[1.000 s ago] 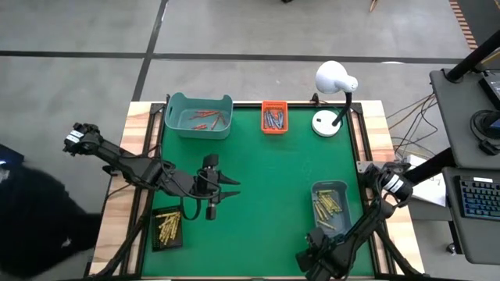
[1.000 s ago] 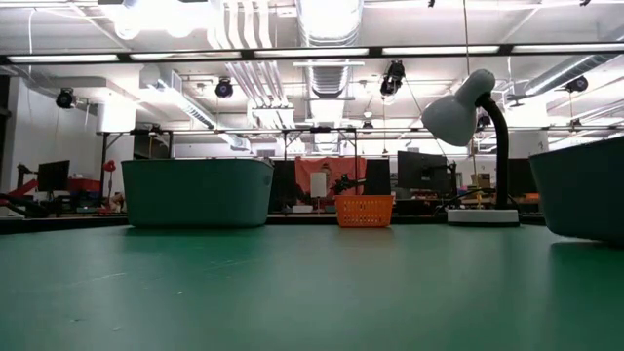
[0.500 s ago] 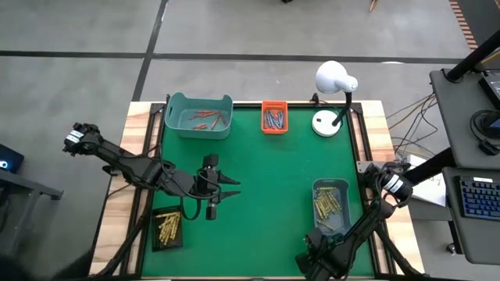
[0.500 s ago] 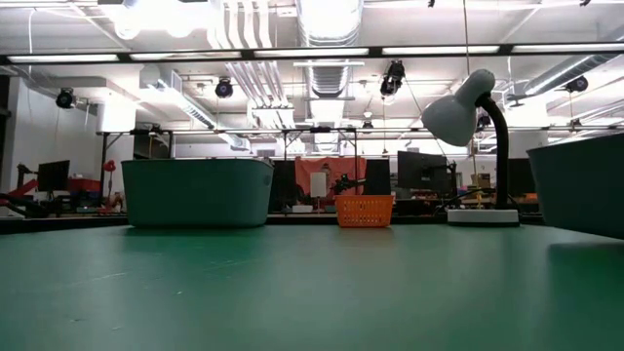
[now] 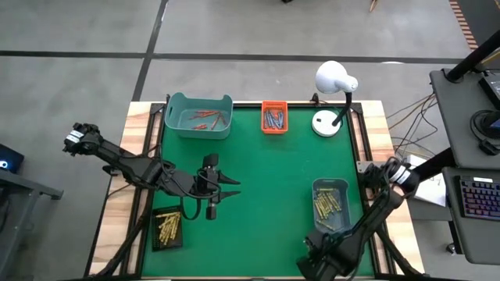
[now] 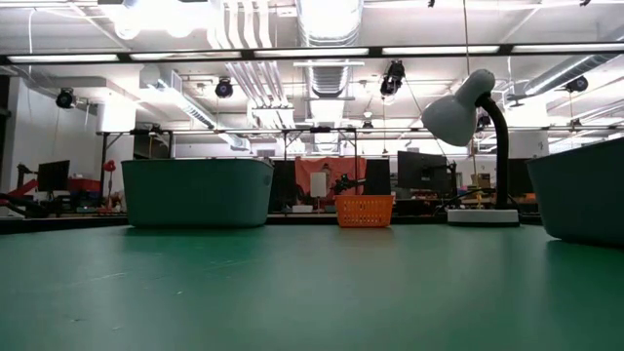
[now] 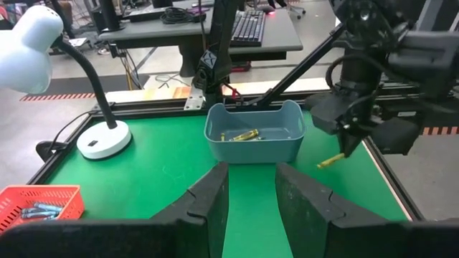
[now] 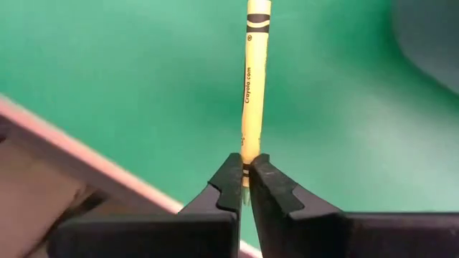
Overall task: Sort crayons
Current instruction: Put the green crayon into the blue bin
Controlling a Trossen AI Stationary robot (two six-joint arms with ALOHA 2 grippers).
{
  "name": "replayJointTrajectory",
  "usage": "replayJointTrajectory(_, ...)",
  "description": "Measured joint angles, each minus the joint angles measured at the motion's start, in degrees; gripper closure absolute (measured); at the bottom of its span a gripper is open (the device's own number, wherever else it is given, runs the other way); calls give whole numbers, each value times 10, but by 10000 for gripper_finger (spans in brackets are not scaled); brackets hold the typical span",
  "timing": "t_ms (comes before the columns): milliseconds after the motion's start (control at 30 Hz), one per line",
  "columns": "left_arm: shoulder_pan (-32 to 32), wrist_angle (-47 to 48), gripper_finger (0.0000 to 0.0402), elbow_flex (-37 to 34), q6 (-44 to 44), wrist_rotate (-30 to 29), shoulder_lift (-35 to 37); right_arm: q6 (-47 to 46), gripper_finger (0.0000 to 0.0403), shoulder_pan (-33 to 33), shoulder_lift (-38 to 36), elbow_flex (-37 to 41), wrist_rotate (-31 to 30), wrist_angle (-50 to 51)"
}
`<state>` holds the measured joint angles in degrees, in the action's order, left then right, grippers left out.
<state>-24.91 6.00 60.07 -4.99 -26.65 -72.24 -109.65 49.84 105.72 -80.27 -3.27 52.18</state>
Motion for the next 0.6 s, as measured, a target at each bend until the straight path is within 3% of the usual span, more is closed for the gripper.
replayJointTrajectory(100,0,0,304,0,0,0,0,45,391,-1,-13,0,-19,-48)
replayJointTrajectory(333,0,-11,304,0,0,0,0,194,391,-36,-39,-1,-144,-176)
replayJointTrajectory(467,0,-16,304,0,0,0,0,254,391,-72,-55,-1,-148,-125)
replayJointTrajectory(600,0,-17,304,0,-7,0,0,263,391,-105,-81,-4,-140,18)
